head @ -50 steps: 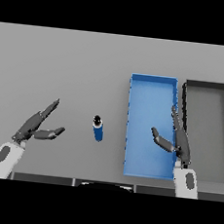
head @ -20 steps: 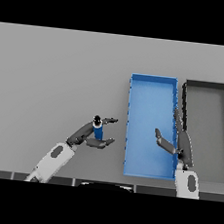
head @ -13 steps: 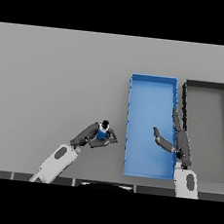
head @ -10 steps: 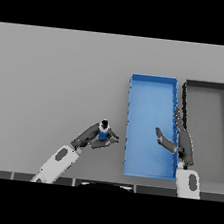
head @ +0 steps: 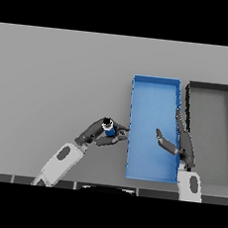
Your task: Pick up the blue pipe and place it into the blue bin.
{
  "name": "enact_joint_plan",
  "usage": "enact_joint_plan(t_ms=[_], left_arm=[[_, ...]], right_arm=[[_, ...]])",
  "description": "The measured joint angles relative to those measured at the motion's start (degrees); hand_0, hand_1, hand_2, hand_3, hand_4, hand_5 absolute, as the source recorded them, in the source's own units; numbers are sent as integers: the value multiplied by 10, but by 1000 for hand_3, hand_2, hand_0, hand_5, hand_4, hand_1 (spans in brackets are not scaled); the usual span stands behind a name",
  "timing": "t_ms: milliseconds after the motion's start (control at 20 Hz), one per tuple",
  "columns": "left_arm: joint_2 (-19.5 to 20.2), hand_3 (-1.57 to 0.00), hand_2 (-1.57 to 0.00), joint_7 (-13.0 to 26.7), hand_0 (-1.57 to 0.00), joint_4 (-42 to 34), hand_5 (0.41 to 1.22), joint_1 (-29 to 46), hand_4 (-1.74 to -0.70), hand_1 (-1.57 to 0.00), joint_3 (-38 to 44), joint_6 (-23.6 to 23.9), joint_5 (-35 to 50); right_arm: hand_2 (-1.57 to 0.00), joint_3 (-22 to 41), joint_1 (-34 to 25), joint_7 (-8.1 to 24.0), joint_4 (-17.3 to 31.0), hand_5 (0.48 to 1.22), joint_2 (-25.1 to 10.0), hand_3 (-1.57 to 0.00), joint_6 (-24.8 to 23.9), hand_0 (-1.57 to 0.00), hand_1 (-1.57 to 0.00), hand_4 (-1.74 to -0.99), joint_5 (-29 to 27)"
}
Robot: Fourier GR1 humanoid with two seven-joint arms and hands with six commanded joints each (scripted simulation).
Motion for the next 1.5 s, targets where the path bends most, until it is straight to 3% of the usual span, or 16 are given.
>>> enact_joint_plan(t_ms=[350,500,600,750,800,900,950,1050,1200,1350,1500], left_arm=[[-11,-1568,-1568,48,-1567,-55,1220,-1,-1466,-1568,-5,-25,-10],[-22,-1570,-1570,55,-1569,-49,1220,-5,-1466,-1569,1,-31,-17],[-26,-1570,-1570,60,-1570,-43,1220,-9,-1466,-1570,8,-33,-25],[-32,-1571,-1571,48,-1570,-43,1220,1,-1467,-1570,6,-43,-36],[-30,-1571,-1571,46,-1571,-41,1221,0,-1467,-1571,11,-48,-36],[-35,-1571,-1571,48,-1571,-42,1221,4,-1467,-1571,10,-53,-42],[-39,-1571,-1571,49,-1571,-46,1221,2,-1467,-1571,16,-56,-37],[-41,-1571,-1571,57,-1571,-44,1221,4,-1467,-1571,19,-62,-42],[-45,-1571,-1571,53,-1571,-49,1221,4,-1467,-1571,27,-71,-45],[-51,-1571,-1571,55,-1571,-60,1221,22,-1467,-1571,18,-74,-63],[-55,-1571,-1571,70,-1571,-58,1221,10,-1467,-1571,35,-79,-66]], right_arm=[[1,-8,-2,-14,5,643,-8,1,-6,1,1,-1145,4],[1,-1,26,-22,-25,643,-2,1,-23,1,1,-1138,24],[1,5,51,-19,-52,643,3,1,-41,1,1,-1188,44],[-20,8,74,-9,-86,642,5,1,-58,1,1,-1187,61],[-41,7,74,-8,-96,648,4,1,-55,1,-2,-1195,56],[-89,5,70,-36,-116,624,6,-1,2,1,-22,-1202,-28],[-106,12,72,-22,-137,609,0,-1,38,1,-25,-1209,-70],[-118,8,45,40,-170,600,-39,-1,89,1,-23,-1224,-138],[-106,26,-19,121,-211,568,-80,0,137,1,-11,-1247,-217],[-90,50,-80,183,-229,558,-105,1,154,1,-5,-1270,-240],[-53,88,-132,224,-238,556,-116,1,171,1,-2,-1296,-235]])
